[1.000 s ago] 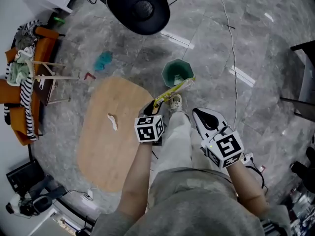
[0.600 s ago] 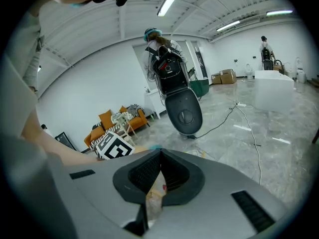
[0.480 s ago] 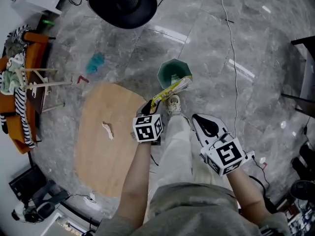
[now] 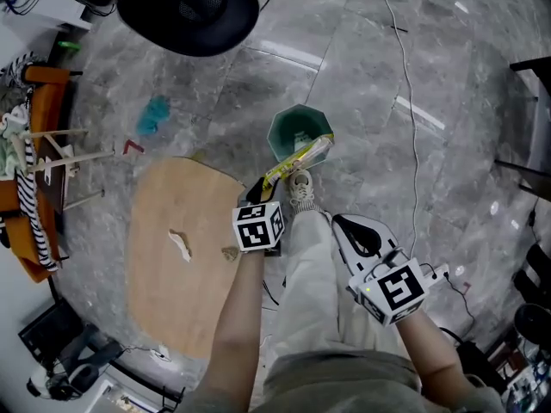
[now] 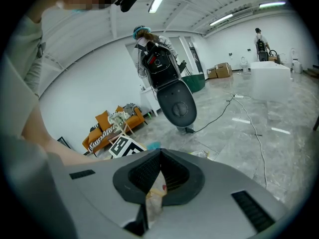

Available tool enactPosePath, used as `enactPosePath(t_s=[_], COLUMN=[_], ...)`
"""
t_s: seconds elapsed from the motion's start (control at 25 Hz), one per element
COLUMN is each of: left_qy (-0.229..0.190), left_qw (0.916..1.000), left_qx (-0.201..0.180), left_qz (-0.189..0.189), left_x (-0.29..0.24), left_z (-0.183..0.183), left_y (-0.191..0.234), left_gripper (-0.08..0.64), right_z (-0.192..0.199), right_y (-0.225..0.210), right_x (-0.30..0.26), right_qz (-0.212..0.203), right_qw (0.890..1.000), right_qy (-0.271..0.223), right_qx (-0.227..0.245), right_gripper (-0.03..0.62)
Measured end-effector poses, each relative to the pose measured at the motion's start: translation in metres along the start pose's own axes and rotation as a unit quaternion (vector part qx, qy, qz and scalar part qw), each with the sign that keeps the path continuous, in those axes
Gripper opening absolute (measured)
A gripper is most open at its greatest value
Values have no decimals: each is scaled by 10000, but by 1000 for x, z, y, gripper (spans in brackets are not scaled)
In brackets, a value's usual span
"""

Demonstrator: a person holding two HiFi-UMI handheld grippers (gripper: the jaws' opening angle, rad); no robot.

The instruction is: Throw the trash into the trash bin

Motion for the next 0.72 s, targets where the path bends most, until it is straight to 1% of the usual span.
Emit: enactPosePath(t_s=[0.28,0.48,0.72], left_qy=[111,212,307], left_qw=[9999,9998,9995], left_qx=[27,-20,21], left_qz=[-4,-20,-118], left_x=[-32,-48,-69], left_z=[8,10,12], left_y=[9,11,12], left_gripper=[172,172,172], right_z=[20,20,20], right_y=[-17,-25,-34], right_x=[-12,-16,-19], right_qz=[145,203,232], right_qw=[9997,9996,9993], right_qy=[105,21,-65], right_qx=[-178,-209,-273], right_gripper=[8,8,8])
Point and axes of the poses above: the fingertips, and each gripper's own axes: x backward along the fingers, y to its left, z out of its underside, the point moved 8 cm from there along x, backward along the fingers, and after that the axes turned 2 degrees about -x, right-handed, at the moved point
